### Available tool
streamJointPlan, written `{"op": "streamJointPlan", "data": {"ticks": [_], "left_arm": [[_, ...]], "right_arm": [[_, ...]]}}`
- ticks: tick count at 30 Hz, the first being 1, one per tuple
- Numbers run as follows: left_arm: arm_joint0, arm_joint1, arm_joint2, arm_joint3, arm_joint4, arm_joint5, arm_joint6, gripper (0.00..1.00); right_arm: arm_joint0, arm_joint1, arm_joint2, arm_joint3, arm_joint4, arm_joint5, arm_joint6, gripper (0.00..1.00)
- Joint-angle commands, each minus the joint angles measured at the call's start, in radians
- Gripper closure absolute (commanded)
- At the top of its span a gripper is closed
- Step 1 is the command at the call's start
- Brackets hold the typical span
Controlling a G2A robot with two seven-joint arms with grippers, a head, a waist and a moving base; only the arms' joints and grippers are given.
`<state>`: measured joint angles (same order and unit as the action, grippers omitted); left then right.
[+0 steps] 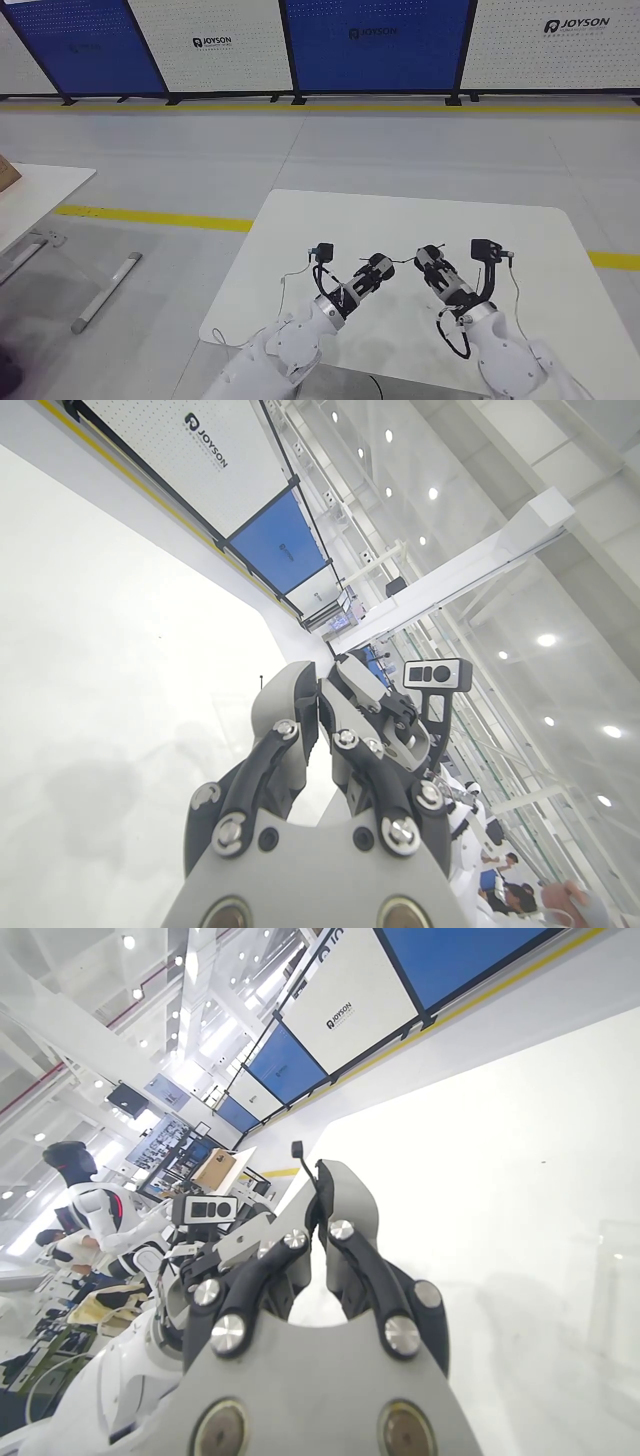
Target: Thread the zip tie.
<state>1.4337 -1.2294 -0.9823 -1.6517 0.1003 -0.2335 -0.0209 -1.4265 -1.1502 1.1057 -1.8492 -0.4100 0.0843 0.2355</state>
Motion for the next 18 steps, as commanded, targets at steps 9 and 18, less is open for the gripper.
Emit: {"op": "streamJointPlan", "data": {"ticks": [9, 18], "left_arm": [[0.0, 0.0, 0.0, 0.0, 0.0, 0.0, 0.0, 1.0], [0.0, 0.0, 0.0, 0.0, 0.0, 0.0, 0.0, 1.0]], "right_arm": [[-0.025, -0.002, 0.021, -0.025, -0.015, -0.007, 0.002, 1.0], [-0.01, -0.011, 0.004, -0.007, -0.027, 0.003, 0.016, 1.0]]}}
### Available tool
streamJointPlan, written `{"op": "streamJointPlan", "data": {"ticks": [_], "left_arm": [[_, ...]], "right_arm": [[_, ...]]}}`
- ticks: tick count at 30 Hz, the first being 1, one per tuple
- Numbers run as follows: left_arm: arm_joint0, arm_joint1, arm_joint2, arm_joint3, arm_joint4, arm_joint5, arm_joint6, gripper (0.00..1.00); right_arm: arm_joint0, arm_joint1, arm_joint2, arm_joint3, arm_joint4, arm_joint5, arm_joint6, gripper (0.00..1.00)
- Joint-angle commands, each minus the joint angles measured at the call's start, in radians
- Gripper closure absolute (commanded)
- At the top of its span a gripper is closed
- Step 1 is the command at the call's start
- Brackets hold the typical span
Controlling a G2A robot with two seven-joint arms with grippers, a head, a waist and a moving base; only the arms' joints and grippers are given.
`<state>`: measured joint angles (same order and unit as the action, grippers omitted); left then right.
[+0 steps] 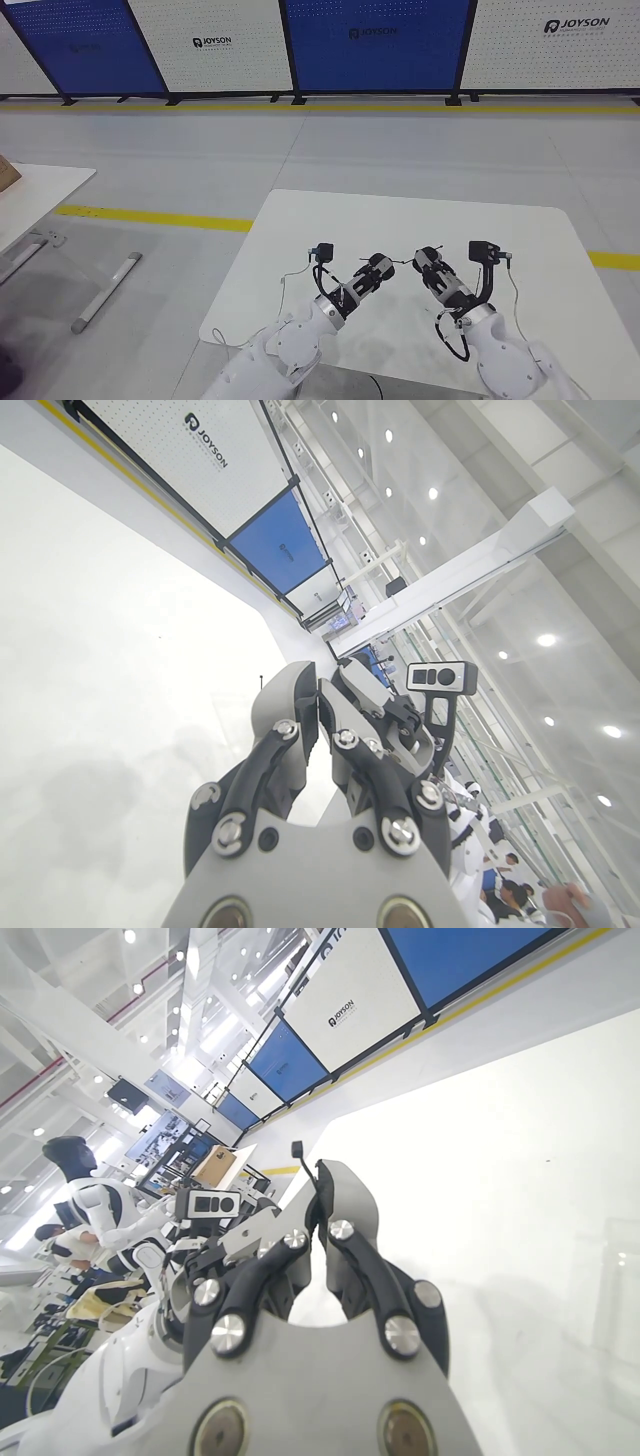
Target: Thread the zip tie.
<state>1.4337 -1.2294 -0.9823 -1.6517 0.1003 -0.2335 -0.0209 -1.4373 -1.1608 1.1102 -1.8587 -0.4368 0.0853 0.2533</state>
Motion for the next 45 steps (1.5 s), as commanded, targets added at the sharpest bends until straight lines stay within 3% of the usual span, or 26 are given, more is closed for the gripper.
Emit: {"op": "streamJointPlan", "data": {"ticks": [1, 10, 32, 45], "left_arm": [[0.0, 0.0, 0.0, 0.0, 0.0, 0.0, 0.0, 1.0], [0.0, 0.0, 0.0, 0.0, 0.0, 0.0, 0.0, 1.0], [0.0, 0.0, 0.0, 0.0, 0.0, 0.0, 0.0, 1.0], [0.0, 0.0, 0.0, 0.0, 0.0, 0.0, 0.0, 1.0]], "right_arm": [[0.0, -0.002, 0.002, 0.003, 0.001, 0.002, -0.007, 1.0], [-0.03, -0.003, 0.029, -0.016, 0.003, -0.012, -0.021, 1.0], [-0.014, -0.019, 0.016, -0.01, -0.028, 0.008, -0.003, 1.0], [-0.039, -0.022, 0.039, -0.035, -0.037, -0.002, -0.005, 1.0]]}}
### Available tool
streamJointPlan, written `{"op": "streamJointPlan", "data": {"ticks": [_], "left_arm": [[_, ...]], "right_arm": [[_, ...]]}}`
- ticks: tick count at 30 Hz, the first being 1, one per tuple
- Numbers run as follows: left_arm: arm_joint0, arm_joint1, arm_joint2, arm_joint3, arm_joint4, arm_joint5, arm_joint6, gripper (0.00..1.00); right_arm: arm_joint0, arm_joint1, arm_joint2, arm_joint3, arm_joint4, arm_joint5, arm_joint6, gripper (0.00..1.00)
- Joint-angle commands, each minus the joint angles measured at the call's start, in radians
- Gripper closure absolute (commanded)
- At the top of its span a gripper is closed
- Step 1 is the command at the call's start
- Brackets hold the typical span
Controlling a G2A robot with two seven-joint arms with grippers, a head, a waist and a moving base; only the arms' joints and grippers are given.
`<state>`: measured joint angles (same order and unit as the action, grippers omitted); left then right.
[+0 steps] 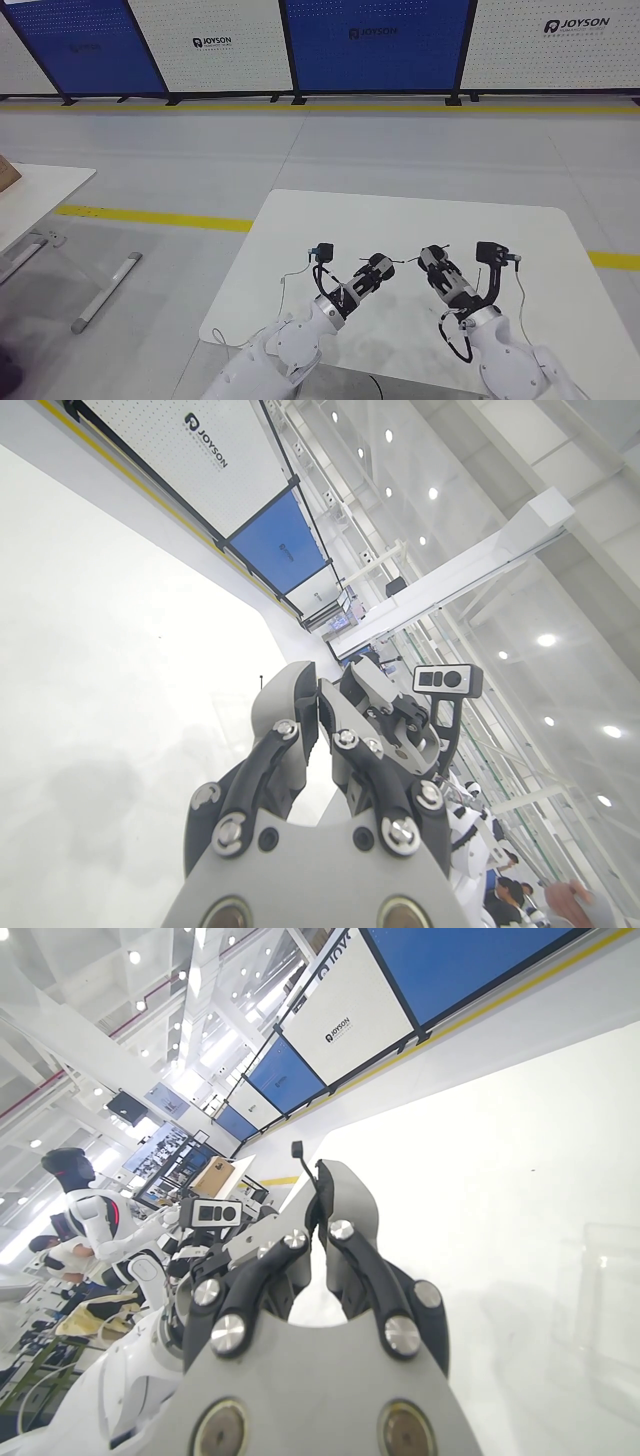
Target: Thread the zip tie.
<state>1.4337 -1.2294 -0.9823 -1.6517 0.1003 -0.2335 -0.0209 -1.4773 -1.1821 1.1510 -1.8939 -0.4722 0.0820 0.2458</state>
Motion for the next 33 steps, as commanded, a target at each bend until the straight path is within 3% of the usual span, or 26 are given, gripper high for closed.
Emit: {"op": "streamJointPlan", "data": {"ticks": [1, 15, 33], "left_arm": [[0.0, 0.0, 0.0, 0.0, 0.0, 0.0, 0.0, 1.0], [0.0, 0.0, 0.0, 0.0, 0.0, 0.0, 0.0, 1.0], [0.0, 0.0, 0.0, 0.0, 0.0, 0.0, 0.0, 1.0]], "right_arm": [[0.003, -0.002, -0.004, 0.001, -0.003, 0.003, 0.006, 1.0], [0.031, -0.014, -0.026, 0.035, -0.013, 0.022, 0.013, 1.0], [0.006, -0.018, 0.004, 0.023, -0.01, -0.003, 0.018, 1.0]]}}
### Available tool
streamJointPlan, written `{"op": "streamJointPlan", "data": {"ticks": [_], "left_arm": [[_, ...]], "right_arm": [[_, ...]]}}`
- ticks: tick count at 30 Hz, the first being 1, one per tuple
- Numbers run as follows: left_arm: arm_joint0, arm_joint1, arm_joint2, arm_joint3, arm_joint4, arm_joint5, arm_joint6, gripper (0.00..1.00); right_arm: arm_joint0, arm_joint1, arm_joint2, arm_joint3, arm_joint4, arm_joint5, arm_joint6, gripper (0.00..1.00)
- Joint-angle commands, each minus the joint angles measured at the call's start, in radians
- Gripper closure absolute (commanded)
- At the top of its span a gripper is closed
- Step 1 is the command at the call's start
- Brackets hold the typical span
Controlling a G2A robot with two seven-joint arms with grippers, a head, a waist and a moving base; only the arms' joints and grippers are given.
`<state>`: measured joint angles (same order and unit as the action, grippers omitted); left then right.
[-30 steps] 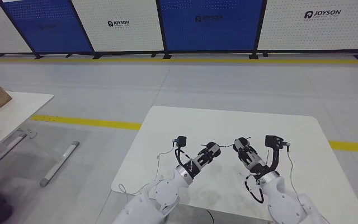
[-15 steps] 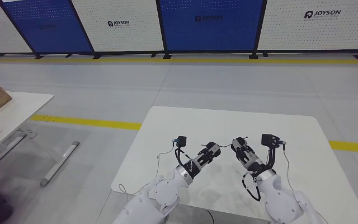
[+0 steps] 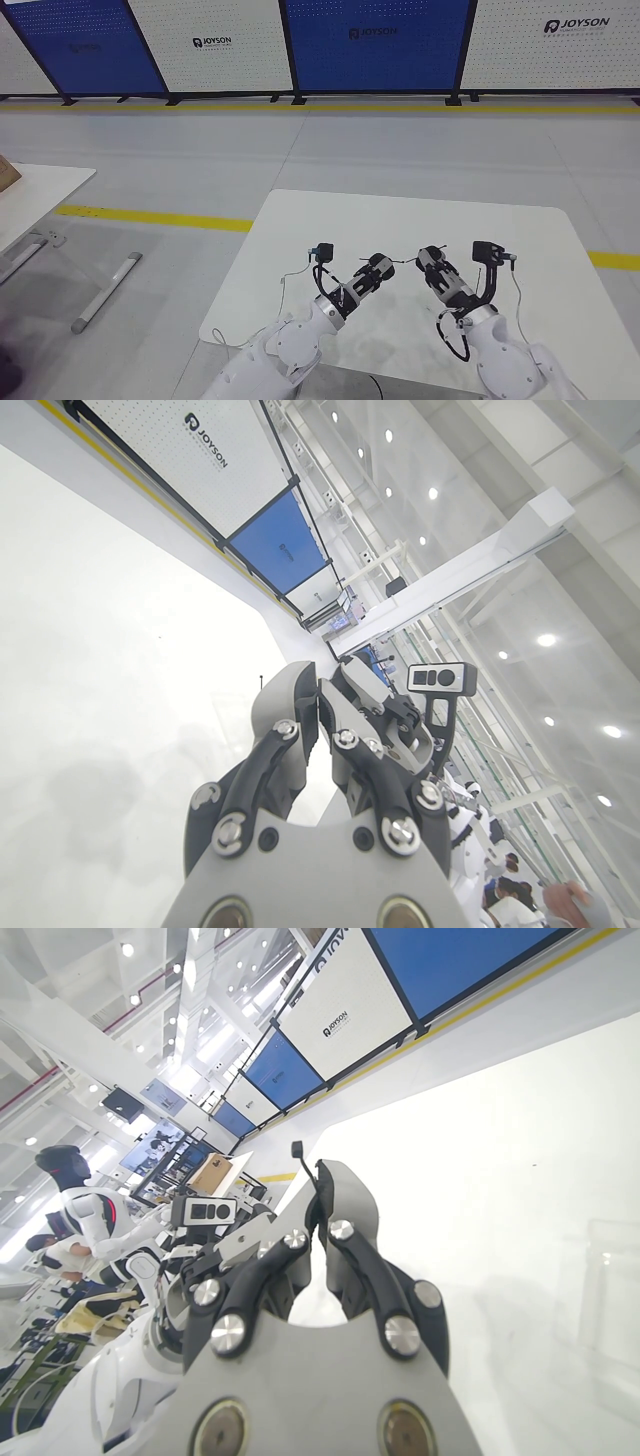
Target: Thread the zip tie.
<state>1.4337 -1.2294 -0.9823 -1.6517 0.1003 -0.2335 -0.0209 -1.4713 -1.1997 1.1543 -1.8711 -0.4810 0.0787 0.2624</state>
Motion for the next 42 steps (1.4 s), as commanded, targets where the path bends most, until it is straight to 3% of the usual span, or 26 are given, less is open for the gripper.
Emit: {"op": "streamJointPlan", "data": {"ticks": [1, 26, 42], "left_arm": [[0.0, 0.0, 0.0, 0.0, 0.0, 0.0, 0.0, 1.0], [0.0, 0.0, 0.0, 0.0, 0.0, 0.0, 0.0, 1.0], [0.0, 0.0, 0.0, 0.0, 0.0, 0.0, 0.0, 1.0]], "right_arm": [[0.0, -0.001, 0.002, -0.001, -0.002, 0.0, 0.001, 1.0], [0.031, -0.016, -0.024, 0.018, -0.02, 0.023, 0.027, 1.0], [0.0, -0.018, -0.001, -0.011, -0.033, 0.02, 0.013, 1.0]]}}
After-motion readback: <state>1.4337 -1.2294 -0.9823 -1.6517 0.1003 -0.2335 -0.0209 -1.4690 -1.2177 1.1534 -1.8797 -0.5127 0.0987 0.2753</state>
